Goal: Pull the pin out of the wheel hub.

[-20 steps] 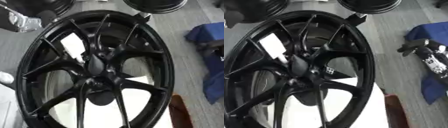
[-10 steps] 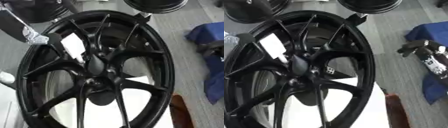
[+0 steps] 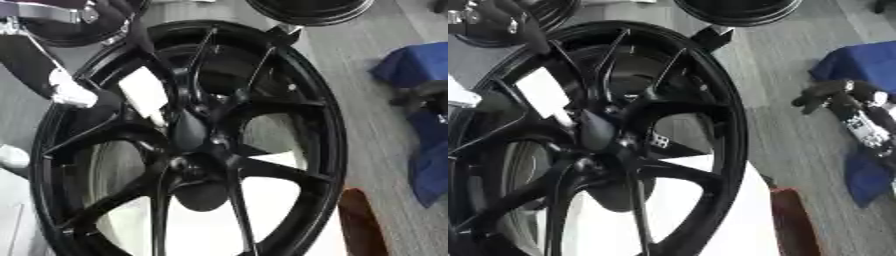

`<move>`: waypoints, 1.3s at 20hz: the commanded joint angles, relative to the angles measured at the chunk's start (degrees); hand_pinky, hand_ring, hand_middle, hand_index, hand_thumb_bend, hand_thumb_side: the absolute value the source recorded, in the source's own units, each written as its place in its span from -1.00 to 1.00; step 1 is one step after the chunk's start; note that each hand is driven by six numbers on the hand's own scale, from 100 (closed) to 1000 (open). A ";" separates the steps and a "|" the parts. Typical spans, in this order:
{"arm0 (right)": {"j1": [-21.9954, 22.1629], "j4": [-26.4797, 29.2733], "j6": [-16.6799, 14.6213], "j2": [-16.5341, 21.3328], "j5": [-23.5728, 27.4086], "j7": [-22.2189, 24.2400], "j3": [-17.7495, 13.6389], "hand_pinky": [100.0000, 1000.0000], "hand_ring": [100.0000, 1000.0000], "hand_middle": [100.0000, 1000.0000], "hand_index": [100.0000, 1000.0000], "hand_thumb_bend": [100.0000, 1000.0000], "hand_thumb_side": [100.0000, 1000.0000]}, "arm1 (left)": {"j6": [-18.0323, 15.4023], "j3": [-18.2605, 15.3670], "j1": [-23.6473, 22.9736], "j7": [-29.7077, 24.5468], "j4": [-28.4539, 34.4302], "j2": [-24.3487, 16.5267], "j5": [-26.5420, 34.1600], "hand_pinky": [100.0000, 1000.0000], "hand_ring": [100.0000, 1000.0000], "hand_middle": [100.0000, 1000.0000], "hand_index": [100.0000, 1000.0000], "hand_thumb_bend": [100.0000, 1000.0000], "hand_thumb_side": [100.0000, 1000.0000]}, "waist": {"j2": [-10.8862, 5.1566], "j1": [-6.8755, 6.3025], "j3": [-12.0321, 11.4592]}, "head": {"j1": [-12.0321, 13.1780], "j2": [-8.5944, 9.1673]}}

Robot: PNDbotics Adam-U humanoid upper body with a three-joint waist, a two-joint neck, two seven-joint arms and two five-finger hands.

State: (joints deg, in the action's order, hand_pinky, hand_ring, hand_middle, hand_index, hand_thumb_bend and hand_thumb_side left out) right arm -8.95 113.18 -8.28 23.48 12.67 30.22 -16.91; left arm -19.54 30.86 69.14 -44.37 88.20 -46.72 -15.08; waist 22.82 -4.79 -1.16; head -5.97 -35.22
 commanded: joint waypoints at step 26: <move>1.04 1.41 0.17 2.35 -1.87 0.01 -0.16 0.88 0.41 -0.03 0.40 -1.00 0.31 | -9.44 0.06 6.59 -7.60 -5.34 1.37 0.85 0.77 0.72 0.56 0.68 -0.18 -0.25 | -1.22 -1.21 -0.73 | -1.29 -2.12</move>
State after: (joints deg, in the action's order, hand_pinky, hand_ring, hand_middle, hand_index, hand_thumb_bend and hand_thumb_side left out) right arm -7.90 113.18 -8.06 24.12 11.15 30.28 -16.61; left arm -20.15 32.21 74.96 -43.75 81.59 -42.99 -14.09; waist 22.82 -6.27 -1.85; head -7.00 -37.27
